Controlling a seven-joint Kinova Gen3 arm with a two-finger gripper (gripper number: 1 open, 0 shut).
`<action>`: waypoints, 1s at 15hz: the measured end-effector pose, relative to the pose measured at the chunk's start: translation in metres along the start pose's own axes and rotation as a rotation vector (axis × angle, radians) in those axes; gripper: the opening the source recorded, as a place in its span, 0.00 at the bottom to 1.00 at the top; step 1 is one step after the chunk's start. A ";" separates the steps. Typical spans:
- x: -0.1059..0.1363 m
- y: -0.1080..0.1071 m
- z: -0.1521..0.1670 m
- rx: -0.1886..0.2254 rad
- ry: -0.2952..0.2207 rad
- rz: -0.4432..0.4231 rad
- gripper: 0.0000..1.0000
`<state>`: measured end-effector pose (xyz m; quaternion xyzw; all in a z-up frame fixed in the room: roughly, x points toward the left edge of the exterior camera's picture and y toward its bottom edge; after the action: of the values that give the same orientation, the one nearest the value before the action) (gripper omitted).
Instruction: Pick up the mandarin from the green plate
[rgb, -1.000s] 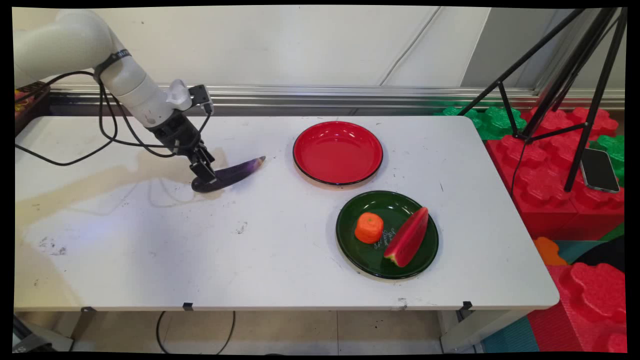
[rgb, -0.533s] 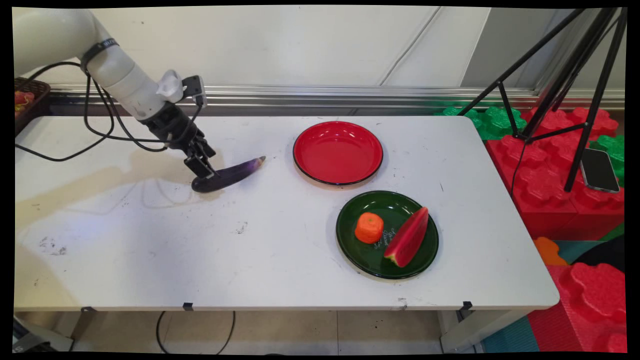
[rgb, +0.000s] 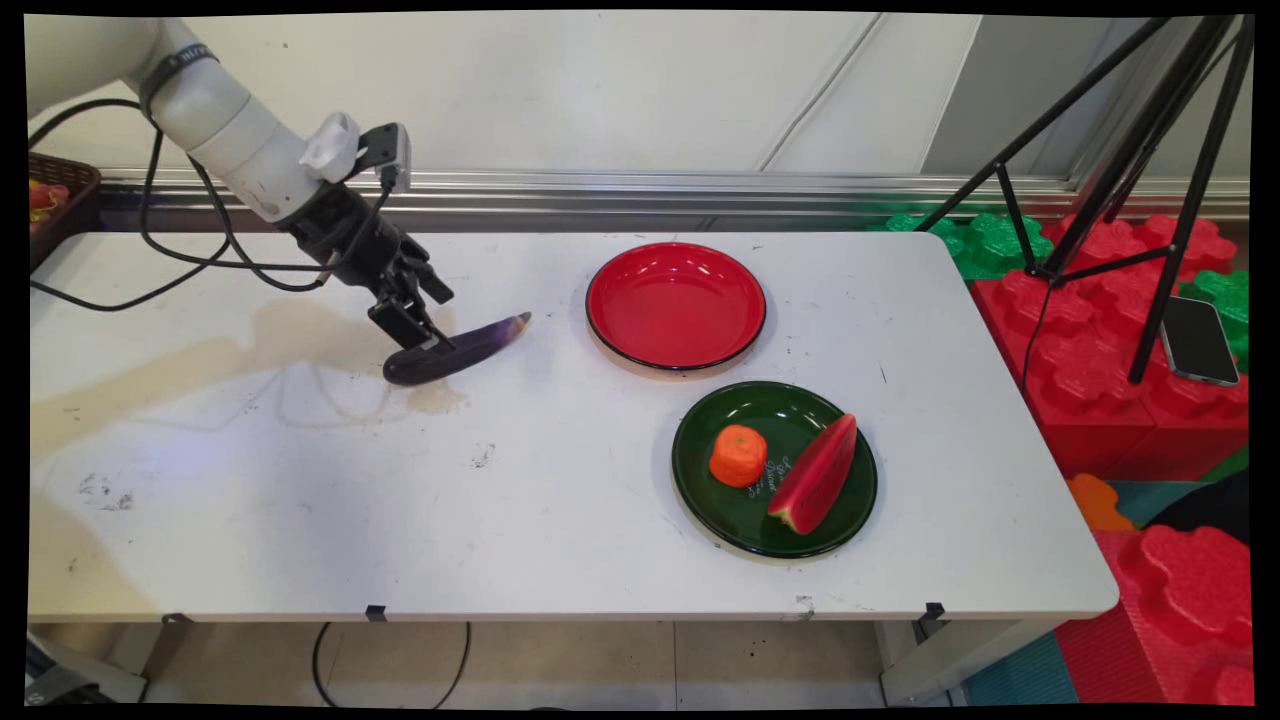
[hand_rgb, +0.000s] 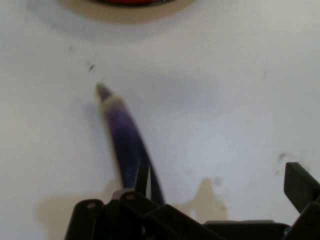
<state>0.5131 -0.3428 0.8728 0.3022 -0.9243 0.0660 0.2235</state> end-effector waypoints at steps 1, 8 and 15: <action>0.005 0.005 -0.003 -0.012 0.015 0.018 1.00; 0.042 0.040 -0.016 -0.090 0.103 0.137 1.00; 0.075 0.062 -0.021 -0.129 0.156 0.210 1.00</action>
<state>0.4306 -0.3272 0.9267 0.1829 -0.9330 0.0529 0.3054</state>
